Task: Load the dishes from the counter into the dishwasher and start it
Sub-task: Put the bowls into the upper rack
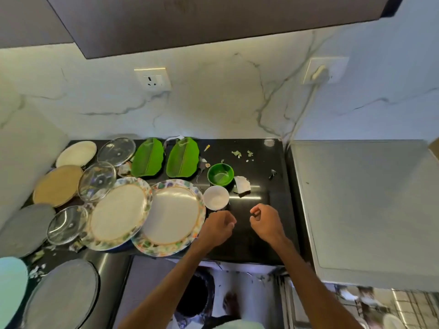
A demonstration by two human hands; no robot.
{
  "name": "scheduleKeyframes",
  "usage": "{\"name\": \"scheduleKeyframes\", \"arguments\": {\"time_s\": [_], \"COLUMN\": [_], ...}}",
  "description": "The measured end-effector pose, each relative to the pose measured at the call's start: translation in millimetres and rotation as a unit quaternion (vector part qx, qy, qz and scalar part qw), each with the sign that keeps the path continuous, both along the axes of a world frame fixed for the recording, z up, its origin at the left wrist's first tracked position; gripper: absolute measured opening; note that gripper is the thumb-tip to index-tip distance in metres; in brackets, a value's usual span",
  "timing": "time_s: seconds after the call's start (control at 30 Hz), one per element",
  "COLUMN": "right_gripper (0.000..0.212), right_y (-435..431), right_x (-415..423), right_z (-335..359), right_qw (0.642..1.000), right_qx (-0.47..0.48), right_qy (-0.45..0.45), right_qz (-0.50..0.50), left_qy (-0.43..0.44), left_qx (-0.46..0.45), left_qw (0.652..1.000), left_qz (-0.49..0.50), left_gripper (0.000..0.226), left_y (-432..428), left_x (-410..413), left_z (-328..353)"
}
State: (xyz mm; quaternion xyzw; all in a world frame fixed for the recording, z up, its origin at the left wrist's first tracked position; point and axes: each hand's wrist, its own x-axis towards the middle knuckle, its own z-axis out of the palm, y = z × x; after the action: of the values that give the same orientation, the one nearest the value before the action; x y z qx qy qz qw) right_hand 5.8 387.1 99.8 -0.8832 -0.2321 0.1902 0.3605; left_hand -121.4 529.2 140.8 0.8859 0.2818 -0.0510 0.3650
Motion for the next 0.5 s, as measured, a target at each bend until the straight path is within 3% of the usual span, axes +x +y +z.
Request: {"name": "scheduleKeyframes", "arguments": {"time_s": [0.17,0.33,0.5], "right_gripper": [0.018,0.018,0.030], "right_y": [1.9,10.9,49.1], "right_x": [3.3,12.5,16.5], "right_z": [-8.6,-13.5,-11.5], "right_qw": [0.998,0.997,0.997], "right_qx": [-0.058,-0.072,-0.069], "right_qy": [0.024,0.026,-0.004], "right_qz": [-0.001,0.002,0.031], "left_qy": [-0.005,-0.032,-0.009], "left_qx": [-0.026,0.016,0.082], "left_qw": [0.999,0.994,0.993], "left_qz": [0.034,0.099,0.080], "left_gripper": [0.016,0.017,0.056], "left_y": [23.4,41.6,59.1], "left_x": [14.0,18.8,16.5], "left_z": [-8.7,-16.5,-36.0]}}
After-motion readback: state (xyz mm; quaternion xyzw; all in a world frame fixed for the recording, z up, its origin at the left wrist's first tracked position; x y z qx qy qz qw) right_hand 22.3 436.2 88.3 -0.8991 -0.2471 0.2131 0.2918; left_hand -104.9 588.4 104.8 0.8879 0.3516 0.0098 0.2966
